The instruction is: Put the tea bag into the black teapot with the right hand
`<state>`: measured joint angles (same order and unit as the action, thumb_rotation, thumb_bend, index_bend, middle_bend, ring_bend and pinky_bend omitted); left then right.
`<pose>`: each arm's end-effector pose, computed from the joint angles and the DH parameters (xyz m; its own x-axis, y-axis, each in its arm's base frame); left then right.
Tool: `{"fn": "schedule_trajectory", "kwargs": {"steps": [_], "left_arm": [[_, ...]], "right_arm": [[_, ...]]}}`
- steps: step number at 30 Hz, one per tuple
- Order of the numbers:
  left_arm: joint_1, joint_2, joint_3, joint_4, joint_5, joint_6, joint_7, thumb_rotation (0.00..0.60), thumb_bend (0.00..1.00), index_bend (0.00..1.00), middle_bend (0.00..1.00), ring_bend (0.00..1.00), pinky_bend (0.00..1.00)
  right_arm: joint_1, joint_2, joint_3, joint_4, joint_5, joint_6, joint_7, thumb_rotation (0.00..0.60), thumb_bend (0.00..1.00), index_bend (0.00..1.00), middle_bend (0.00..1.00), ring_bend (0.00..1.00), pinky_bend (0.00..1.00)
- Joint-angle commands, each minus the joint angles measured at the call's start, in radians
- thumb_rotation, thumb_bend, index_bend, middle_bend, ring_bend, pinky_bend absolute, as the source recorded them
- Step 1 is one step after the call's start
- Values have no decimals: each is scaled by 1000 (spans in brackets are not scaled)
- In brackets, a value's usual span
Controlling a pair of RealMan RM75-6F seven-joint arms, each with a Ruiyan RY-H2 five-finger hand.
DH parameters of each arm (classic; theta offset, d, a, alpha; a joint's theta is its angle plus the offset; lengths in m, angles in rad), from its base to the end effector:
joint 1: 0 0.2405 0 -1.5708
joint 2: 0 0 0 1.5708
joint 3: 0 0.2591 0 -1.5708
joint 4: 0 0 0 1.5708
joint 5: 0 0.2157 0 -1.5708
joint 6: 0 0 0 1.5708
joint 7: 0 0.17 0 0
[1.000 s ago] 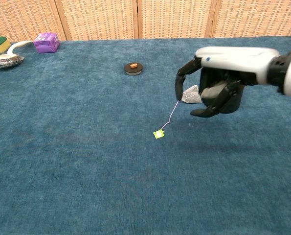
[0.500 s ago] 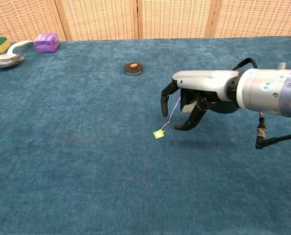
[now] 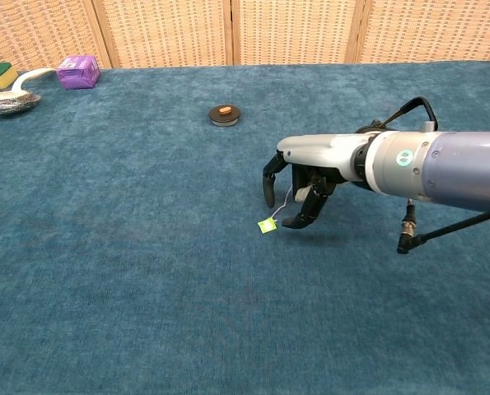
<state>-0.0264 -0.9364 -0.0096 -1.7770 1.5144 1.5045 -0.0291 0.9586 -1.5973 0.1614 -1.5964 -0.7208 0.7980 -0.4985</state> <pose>-0.3060 0.1796 0.1929 0.3860 0.0450 0.9214 0.9213 0.0317 -0.3875 -0.0824 -0.3495 -0.0878 0.4310 -0.5235 0.7350 -0.8829 -0.4127 0.2238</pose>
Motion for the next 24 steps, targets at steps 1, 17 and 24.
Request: {"fn": "schedule_trajectory", "kwargs": {"steps": [1,17,24], "left_arm": [[2,0,1,5,1,3,-5,600,294,184,189,78,127],[14,-3,4,38,-3,14,-44,600,294,183,189,78,127],[16,-3,5,41,0,18,-49,600,294,184,189,78,127]], "right_arm": [[14,-13,-8,17,25,1,-11,600,384,416,1000,1000,1000],[61,-66,-19,19,89,75,-67,600,439,424,1000,1000,1000],[45,-69,-19,-7,53,124,-56,600,438,448,1000,1000,1000]]}}
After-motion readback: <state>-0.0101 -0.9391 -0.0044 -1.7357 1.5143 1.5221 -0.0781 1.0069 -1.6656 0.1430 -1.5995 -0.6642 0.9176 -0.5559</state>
